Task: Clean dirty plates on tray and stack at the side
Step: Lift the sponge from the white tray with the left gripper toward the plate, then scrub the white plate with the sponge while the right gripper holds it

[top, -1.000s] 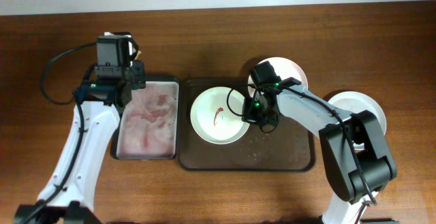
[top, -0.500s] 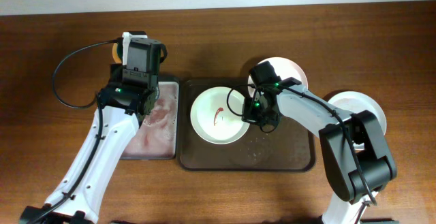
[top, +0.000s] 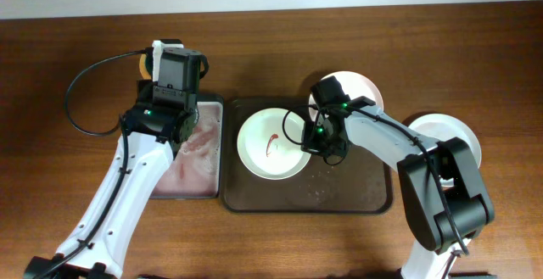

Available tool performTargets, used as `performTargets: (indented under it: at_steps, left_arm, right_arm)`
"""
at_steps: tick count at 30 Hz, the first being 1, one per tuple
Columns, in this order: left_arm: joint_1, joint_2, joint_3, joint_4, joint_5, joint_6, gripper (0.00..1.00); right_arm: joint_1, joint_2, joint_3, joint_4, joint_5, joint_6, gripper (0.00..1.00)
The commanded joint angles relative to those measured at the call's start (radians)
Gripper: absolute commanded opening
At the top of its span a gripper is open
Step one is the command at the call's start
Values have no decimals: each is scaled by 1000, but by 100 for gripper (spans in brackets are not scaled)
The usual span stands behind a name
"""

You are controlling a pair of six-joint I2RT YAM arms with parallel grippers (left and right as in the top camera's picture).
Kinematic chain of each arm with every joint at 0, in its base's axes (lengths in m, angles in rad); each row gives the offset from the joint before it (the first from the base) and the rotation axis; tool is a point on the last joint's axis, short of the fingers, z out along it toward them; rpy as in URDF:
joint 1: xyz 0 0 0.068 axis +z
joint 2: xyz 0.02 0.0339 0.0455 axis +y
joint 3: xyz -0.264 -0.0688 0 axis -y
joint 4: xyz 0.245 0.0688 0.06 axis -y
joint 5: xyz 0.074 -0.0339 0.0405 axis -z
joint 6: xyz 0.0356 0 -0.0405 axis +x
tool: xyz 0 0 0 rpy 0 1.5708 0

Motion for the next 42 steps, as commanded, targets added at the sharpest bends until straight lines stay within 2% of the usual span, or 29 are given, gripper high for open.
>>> performTargets:
  at_steps: [1,5,13,19,21,27,31,34,37,42]
  left_arm:
    - [0,-25,16,1,-29,-17,0]
    - [11,-24,-5,-27,73,-17,0]
    - [171,57,-139,-52,675,-15,0]
    - [262,162,-154,-54,992,32,0]
    - [270,166,-154,-43,1054,32,0]
    - [251,163,-146,82,1385,46,0]
    - [166,169,-146,132,1374,-3,0]
    - [87,200,-146,161,1303,-108,0]
    - [34,261,-148,216,1303,-209,0]
    - [-6,351,-148,292,1309,-295,0]
  right_arm:
    - [13,20,-19,-17,47,-10,4]
    - [13,20,-19,-16,46,-10,4]
    - [13,20,-19,-13,19,-82,4]
    - [13,20,-19,-13,19,-93,4]
    - [13,20,-19,-13,19,-93,4]
    - [13,20,-19,-13,12,-108,4]
    - [13,20,-19,-13,13,-108,4]
    - [13,20,-19,-13,13,-108,4]
    - [13,20,-19,-13,13,-108,4]
    - [13,20,-19,-14,13,-108,4]
